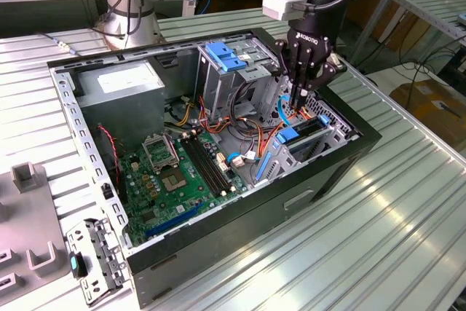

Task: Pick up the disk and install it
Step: 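Insert the second disk wire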

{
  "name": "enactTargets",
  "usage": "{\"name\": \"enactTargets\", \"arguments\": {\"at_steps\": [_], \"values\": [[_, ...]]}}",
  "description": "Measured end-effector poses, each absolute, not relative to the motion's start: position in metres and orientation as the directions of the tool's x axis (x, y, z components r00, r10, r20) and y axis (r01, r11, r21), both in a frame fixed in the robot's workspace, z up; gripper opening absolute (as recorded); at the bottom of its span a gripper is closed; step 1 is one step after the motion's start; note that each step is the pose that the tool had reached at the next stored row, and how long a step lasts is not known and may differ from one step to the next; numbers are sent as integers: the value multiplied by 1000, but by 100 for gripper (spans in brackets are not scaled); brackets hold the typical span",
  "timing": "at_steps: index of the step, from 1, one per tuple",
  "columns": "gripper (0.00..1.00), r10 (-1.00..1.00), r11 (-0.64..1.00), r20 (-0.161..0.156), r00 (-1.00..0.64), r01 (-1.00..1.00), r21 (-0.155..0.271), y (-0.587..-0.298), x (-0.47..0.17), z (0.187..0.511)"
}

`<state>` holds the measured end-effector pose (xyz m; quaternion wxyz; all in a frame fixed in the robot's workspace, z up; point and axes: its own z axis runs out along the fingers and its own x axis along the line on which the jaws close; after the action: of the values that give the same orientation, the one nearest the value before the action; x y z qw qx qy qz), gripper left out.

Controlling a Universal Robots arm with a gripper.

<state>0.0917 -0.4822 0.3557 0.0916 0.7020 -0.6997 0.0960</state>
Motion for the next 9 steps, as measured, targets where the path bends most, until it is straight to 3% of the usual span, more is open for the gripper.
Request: {"name": "enactTargets", "arguments": {"at_steps": [6, 9], "values": [[16, -975, -8, 222, 3, -1000, -20, -501, 89, 353], [16, -975, -9, 222, 4, -1000, -22, -501, 88, 353]]}}
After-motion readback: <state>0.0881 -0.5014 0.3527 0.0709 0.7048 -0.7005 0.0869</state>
